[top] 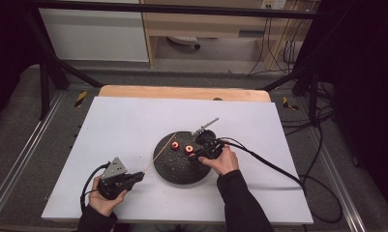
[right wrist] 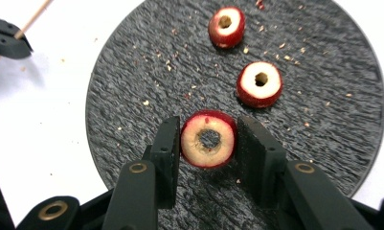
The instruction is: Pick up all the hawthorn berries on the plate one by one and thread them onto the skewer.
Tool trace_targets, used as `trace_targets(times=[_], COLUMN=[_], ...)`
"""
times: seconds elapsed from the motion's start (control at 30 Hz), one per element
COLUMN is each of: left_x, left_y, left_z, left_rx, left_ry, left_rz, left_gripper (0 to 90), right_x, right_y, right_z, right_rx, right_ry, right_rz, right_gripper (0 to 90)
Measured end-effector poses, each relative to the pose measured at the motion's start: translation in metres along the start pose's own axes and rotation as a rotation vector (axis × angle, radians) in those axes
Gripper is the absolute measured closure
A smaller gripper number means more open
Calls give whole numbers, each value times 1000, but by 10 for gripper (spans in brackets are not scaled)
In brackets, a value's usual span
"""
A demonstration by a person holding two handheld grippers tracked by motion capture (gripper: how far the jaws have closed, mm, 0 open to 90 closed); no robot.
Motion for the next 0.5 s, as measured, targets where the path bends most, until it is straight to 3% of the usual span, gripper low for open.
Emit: trace_targets(times=[0.3, 0.5], left_x=[0, 0], left_y=[-1, -1], left_z=[1, 2], left_rx=[-1, 1], left_ry=[-2, 0], left_rz=[1, 7], left_gripper=[881, 881], right_x=[0, -5], right_y=[13, 19], right_z=[0, 3], right_rx=[5, 8], right_ry=[-27, -59], right_rz=[76, 158], right_gripper=[625, 626])
Point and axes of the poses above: each handheld gripper's, and its own axes: y roughly backward along the jaws, x roughly out of its top, z roughly to its right, the point moved 4 cm from there along -y, roughly forward along the jaws, and after that the axes turned 2 degrees about y, right-handed, at the moved point
